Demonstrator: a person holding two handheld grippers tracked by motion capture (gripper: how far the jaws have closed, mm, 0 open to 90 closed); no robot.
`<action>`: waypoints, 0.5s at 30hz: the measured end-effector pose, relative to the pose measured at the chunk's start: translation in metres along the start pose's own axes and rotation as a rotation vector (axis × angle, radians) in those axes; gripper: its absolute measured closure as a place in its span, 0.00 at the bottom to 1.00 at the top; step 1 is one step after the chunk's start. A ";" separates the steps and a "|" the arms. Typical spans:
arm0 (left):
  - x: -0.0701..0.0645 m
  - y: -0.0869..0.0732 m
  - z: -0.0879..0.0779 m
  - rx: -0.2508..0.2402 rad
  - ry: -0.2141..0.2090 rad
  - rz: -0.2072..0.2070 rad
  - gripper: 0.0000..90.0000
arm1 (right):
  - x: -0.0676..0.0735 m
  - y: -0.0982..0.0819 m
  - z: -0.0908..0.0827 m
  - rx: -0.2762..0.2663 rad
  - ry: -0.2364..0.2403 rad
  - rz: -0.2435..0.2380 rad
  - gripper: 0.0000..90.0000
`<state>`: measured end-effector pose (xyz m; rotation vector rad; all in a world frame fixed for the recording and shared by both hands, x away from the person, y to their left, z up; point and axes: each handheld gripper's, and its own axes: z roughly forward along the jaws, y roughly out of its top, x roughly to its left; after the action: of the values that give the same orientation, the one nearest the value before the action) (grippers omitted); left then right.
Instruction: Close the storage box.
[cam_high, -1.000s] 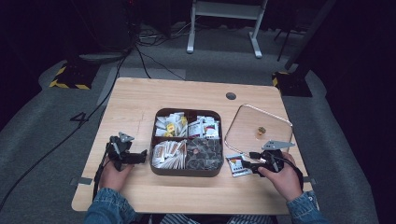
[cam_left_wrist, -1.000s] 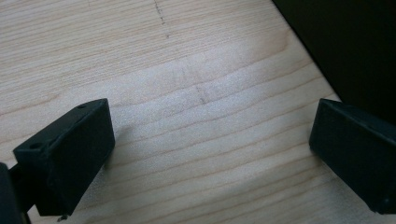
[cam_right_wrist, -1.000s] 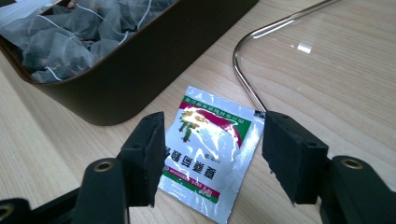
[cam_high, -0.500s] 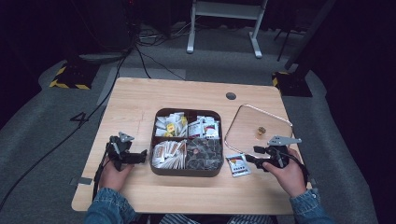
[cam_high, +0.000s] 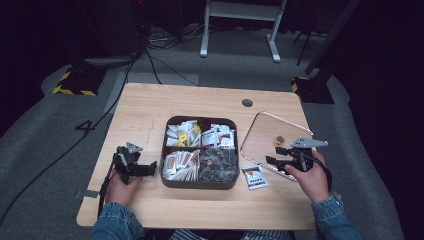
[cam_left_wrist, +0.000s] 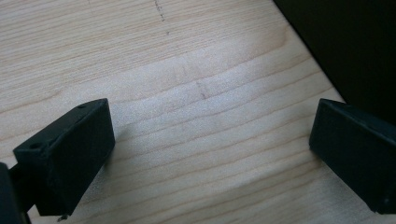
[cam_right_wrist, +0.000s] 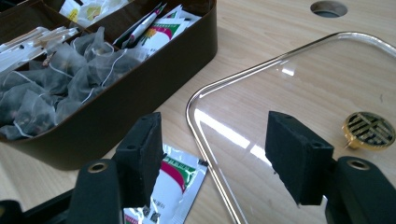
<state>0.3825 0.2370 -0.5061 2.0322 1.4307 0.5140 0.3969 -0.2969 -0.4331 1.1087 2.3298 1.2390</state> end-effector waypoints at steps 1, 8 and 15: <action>0.000 0.000 0.000 -0.001 0.003 0.000 0.00 | -0.001 0.002 0.000 -0.001 0.000 -0.004 0.42; 0.000 0.000 0.000 -0.001 0.003 -0.001 0.00 | -0.013 0.018 0.003 -0.039 -0.019 -0.012 0.42; 0.000 0.000 0.000 0.001 0.001 -0.003 0.00 | -0.035 0.026 0.012 -0.033 -0.082 -0.002 0.42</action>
<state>0.3826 0.2365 -0.5060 2.0299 1.4348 0.5134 0.4399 -0.3074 -0.4235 1.1236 2.2422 1.2040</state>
